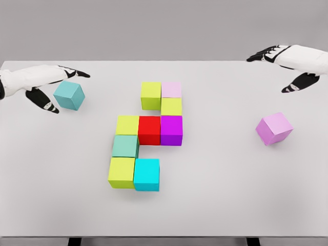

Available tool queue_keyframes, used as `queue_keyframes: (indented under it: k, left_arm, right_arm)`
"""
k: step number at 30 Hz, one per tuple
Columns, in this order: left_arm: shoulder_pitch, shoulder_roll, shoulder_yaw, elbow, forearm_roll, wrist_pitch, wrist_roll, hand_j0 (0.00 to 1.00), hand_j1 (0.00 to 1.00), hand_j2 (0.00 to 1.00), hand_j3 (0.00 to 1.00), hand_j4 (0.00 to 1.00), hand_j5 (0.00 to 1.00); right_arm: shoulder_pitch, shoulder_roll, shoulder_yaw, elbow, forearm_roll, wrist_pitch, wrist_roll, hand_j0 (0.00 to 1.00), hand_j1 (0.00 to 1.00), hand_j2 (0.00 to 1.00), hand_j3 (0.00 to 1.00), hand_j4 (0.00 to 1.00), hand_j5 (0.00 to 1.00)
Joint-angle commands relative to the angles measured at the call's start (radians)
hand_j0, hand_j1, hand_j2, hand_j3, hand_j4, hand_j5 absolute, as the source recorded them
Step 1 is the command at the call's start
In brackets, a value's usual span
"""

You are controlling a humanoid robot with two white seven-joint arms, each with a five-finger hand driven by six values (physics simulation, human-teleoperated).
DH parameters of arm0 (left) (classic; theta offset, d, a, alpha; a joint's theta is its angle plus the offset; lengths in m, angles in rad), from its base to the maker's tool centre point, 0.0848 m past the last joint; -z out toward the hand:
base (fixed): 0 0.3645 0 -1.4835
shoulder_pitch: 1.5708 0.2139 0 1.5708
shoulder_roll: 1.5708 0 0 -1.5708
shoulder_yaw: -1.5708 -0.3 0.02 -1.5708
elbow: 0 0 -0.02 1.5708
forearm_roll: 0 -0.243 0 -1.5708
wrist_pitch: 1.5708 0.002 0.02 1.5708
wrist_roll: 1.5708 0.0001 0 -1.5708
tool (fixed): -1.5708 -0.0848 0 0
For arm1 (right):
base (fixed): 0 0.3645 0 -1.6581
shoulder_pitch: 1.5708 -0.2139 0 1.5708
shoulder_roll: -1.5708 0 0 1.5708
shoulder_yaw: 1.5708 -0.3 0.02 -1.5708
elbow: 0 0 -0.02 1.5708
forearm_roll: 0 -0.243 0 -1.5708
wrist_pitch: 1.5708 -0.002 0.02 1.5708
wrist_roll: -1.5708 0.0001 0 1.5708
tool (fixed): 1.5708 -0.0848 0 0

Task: Assemble the squares on the desktop into the number 2

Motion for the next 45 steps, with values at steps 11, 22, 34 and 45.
queue_keyframes:
  k: [11, 22, 34, 45]
  left_arm:
    - [-0.002, -0.106, -0.005, 0.194, -0.037, 0.004, 0.011, 1.0, 1.0, 1.0, 1.0, 1.0, 1.0]
    - [-0.046, -0.134, -0.049, 0.272, -0.057, 0.004, 0.012, 1.0, 1.0, 1.0, 1.0, 1.0, 1.0]
    - [-0.072, -0.185, -0.072, 0.397, -0.11, 0.002, 0.059, 1.0, 1.0, 1.0, 1.0, 1.0, 1.0]
    - [-0.074, -0.205, -0.071, 0.397, -0.147, -0.002, 0.061, 1.0, 1.0, 1.0, 1.0, 1.0, 1.0]
  right_arm:
    - [0.025, -0.124, 0.101, -0.052, -0.031, 0.003, 0.0, 1.0, 1.0, 1.0, 1.0, 1.0, 1.0]
    - [0.155, -0.252, 0.093, -0.161, -0.196, 0.15, 0.0, 1.0, 1.0, 1.0, 1.0, 1.0, 1.0]
    - [0.229, -0.261, 0.093, -0.216, -0.325, 0.301, 0.0, 1.0, 1.0, 1.0, 1.0, 1.0, 1.0]
    - [0.253, -0.209, 0.098, -0.156, -0.313, 0.301, 0.0, 1.0, 1.0, 1.0, 1.0, 1.0, 1.0]
